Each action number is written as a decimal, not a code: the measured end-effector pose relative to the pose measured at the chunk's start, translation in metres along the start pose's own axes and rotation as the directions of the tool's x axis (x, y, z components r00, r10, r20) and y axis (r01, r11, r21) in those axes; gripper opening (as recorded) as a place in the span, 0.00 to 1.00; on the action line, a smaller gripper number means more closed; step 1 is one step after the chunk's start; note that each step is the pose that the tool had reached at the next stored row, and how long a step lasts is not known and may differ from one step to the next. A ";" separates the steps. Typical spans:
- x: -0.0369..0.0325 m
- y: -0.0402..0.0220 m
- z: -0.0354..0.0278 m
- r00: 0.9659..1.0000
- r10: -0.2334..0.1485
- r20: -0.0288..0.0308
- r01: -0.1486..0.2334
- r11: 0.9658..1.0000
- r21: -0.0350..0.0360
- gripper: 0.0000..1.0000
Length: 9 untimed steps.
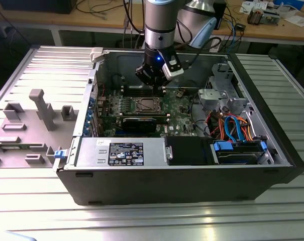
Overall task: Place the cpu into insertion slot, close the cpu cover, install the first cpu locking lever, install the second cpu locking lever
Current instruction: 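Install the second cpu locking lever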
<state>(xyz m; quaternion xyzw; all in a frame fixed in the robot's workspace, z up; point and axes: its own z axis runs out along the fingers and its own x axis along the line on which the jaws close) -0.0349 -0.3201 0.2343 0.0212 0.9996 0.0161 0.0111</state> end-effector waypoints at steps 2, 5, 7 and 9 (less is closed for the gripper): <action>-0.0001 -0.0009 -0.0001 1.000 0.000 0.000 0.000 1.000 0.000 0.11; -0.0002 -0.0054 0.0003 1.000 0.000 0.000 0.000 1.000 0.000 0.11; -0.0003 -0.0085 0.0011 1.000 0.000 0.000 0.000 1.000 0.000 0.11; -0.0004 -0.0115 0.0019 1.000 0.000 0.000 0.000 1.000 0.001 0.11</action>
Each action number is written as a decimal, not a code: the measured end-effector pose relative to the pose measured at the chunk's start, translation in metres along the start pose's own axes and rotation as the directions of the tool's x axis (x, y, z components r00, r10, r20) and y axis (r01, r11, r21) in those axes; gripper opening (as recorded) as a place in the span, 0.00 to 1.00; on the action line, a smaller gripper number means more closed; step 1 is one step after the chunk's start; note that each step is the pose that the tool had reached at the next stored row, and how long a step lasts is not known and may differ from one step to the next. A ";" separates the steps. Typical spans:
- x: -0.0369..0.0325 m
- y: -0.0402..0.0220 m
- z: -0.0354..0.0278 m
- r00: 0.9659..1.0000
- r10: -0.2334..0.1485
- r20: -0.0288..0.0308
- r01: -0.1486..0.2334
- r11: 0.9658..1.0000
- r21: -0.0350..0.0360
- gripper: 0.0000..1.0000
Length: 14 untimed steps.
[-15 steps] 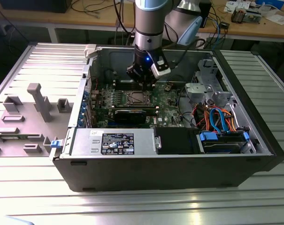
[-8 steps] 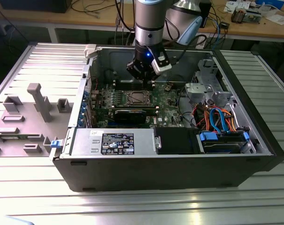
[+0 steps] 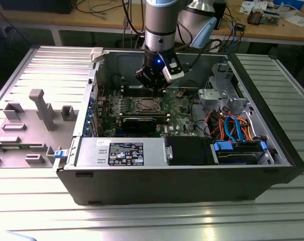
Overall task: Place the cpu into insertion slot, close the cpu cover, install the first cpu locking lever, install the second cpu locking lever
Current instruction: 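Install the second cpu locking lever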
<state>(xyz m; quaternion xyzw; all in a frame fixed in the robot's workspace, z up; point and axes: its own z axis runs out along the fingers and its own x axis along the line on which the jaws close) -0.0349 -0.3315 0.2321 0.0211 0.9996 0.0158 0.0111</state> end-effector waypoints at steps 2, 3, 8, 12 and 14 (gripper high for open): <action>-0.0001 -0.0023 0.0006 1.000 0.000 0.000 0.000 1.000 0.001 0.11; -0.0001 -0.0034 0.0008 1.000 0.000 0.000 0.000 1.000 0.001 0.11; -0.0002 -0.0067 0.0007 1.000 0.000 0.000 0.000 1.000 0.008 0.11; -0.0004 -0.0066 -0.0053 1.000 0.000 0.001 0.000 1.000 0.020 0.11; -0.0005 -0.0065 -0.0084 1.000 -0.001 0.001 0.000 1.000 0.026 0.11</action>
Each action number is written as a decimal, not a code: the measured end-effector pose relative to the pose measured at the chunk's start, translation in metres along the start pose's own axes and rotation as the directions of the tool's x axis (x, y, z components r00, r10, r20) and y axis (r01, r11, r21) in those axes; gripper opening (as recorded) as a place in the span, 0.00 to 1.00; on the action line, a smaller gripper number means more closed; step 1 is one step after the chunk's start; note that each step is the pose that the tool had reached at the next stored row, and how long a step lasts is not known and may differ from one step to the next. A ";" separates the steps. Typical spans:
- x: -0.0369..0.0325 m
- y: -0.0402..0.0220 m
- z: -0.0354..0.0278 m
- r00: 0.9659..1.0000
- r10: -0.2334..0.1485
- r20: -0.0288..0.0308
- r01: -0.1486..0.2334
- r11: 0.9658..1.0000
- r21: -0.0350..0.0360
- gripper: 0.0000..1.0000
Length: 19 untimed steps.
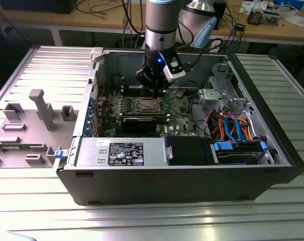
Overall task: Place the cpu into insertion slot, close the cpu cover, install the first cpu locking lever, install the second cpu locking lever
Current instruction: 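Install the second cpu locking lever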
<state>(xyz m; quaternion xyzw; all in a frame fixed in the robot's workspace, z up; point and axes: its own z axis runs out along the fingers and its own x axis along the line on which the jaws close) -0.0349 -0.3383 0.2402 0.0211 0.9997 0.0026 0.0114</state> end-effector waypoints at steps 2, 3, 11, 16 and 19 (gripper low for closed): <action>0.0000 -0.0003 -0.0001 1.000 0.000 0.000 0.000 1.000 0.003 0.11; 0.0000 -0.0008 -0.0001 1.000 0.000 0.000 0.000 1.000 0.003 0.11; -0.0007 -0.0164 0.0003 1.000 0.000 0.000 0.000 1.000 0.003 0.11; -0.0010 -0.0242 0.0004 1.000 0.000 0.000 0.000 1.000 0.003 0.11; -0.0012 -0.0294 0.0003 1.000 0.000 0.000 0.000 1.000 0.003 0.11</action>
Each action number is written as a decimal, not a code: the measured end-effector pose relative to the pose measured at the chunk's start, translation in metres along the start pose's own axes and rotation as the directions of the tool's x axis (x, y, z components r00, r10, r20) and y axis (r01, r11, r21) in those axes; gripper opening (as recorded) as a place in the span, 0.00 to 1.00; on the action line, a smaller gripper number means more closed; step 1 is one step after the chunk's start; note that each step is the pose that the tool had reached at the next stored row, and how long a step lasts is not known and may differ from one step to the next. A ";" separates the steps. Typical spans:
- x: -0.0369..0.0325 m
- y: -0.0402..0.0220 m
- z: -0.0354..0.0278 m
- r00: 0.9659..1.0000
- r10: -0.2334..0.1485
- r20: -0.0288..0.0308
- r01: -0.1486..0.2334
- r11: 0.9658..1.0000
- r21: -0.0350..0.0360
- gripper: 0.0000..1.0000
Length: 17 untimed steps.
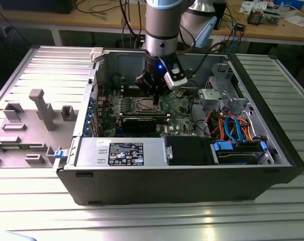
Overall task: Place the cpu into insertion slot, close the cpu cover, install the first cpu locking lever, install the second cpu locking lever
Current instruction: 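Install the second cpu locking lever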
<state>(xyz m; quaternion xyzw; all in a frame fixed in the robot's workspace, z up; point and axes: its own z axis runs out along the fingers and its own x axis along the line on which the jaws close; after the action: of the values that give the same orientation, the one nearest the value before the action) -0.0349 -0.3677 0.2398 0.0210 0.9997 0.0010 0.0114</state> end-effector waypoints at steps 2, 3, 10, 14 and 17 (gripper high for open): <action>-0.0001 -0.0031 0.0000 1.000 0.000 0.000 0.000 1.000 -0.002 0.11; -0.0002 -0.0049 0.0001 1.000 0.000 -0.001 0.000 1.000 -0.018 0.11; -0.0005 -0.0121 0.0001 1.000 0.001 -0.015 -0.002 0.999 -0.052 0.11; 0.0021 -0.0208 0.0022 1.000 0.001 -0.026 -0.003 0.999 -0.052 0.11; 0.0047 -0.0214 0.0027 1.000 0.001 -0.026 -0.003 0.999 -0.052 0.11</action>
<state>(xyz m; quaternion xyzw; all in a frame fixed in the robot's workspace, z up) -0.0405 -0.3889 0.2370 0.0216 0.9994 0.0272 -0.0010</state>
